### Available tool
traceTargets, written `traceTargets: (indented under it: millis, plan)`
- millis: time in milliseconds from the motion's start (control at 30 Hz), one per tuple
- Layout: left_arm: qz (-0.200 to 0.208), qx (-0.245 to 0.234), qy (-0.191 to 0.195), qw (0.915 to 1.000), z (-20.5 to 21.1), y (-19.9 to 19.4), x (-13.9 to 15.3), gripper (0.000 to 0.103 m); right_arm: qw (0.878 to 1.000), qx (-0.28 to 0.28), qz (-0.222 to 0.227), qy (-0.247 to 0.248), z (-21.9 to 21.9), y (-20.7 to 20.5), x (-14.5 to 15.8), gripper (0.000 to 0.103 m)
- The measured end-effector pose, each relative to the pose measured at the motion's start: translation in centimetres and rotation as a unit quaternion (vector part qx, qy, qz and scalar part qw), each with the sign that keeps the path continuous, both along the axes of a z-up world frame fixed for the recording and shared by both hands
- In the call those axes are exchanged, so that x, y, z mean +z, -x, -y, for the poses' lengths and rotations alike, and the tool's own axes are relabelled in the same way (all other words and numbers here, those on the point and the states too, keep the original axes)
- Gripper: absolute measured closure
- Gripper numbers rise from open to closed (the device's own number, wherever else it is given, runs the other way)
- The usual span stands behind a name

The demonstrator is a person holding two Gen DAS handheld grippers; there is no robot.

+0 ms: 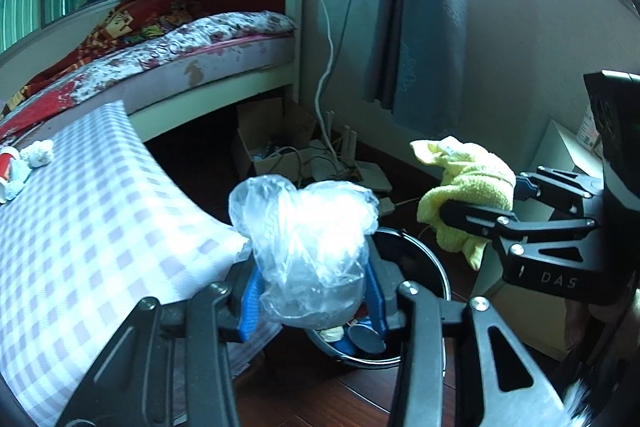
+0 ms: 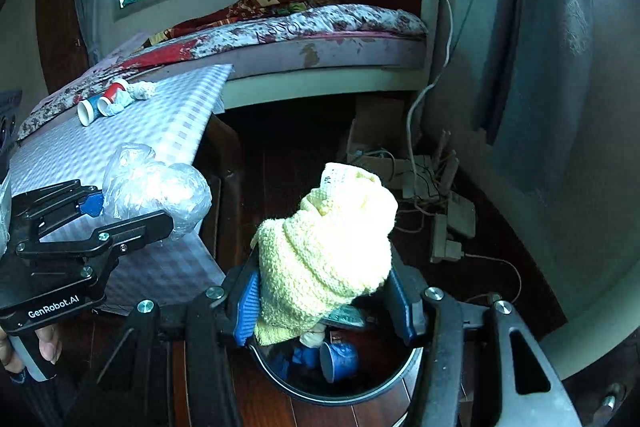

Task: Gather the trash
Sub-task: 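Carry plastic bag and yellow towel over the black bin and open both tools, then move both tools back over the table toward the remaining trash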

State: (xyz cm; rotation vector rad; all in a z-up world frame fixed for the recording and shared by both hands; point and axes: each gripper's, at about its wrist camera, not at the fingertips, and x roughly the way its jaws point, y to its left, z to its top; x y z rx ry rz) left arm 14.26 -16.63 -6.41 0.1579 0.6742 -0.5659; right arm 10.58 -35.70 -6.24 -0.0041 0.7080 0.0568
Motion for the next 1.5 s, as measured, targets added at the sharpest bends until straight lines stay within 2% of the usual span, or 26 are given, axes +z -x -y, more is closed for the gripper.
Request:
traceTargets:
  millis: [367, 733, 1000, 1033, 1067, 1100, 1133, 1167, 1267, 1367, 1500]
  plan:
    - [-0.031, -0.035, 0.011, 0.9988, 2.6, -0.9, -2.8, 0.059, 0.999, -0.006, -0.040, -0.005, 2.2, 0.1, -3.3, 0.048]
    - [-0.091, -0.053, -0.008, 0.9943, 4.5, -3.4, -7.2, 0.059, 0.996, 0.019, -0.092, -0.004, 3.1, -1.9, -7.7, 0.048]
    - [-0.115, -0.062, -0.014, 0.9913, 5.5, -4.2, -8.9, 0.059, 0.992, 0.039, -0.121, 0.001, 3.1, -3.2, -10.3, 0.047]
    - [-0.120, -0.065, -0.008, 0.9906, 5.6, -4.3, -9.1, 0.055, 0.991, 0.044, -0.129, 0.001, 3.1, -3.5, -10.8, 0.045]
    - [-0.123, -0.067, -0.005, 0.9902, 5.6, -4.3, -9.4, 0.042, 0.990, 0.043, -0.133, 0.011, 2.9, -3.7, -11.2, 0.033]
    - [-0.129, -0.059, -0.012, 0.9898, 5.8, -4.5, -9.9, 0.029, 0.990, 0.034, -0.136, 0.033, 2.8, -3.8, -11.8, 0.020]
    - [-0.130, -0.052, -0.014, 0.9901, 5.7, -4.6, -10.2, 0.009, 0.987, 0.025, -0.149, 0.049, 2.9, -4.0, -12.8, 0.001]
    - [-0.128, -0.043, -0.017, 0.9907, 5.6, -4.6, -10.5, 0.004, 0.985, 0.018, -0.163, 0.051, 3.3, -4.1, -13.6, 0.001]
    - [-0.134, -0.021, -0.031, 0.9903, 5.2, -4.6, -11.4, 0.001, 0.981, -0.013, -0.187, 0.054, 4.4, -4.2, -14.8, 0.001]
    - [-0.121, 0.001, -0.045, 0.9916, 4.8, -4.4, -11.9, 0.001, 0.981, -0.022, -0.184, 0.060, 5.0, -4.0, -14.8, 0.001]
    - [-0.116, 0.007, -0.049, 0.9921, 4.4, -4.1, -12.0, 0.001, 0.981, -0.021, -0.179, 0.064, 4.9, -3.8, -14.5, 0.001]
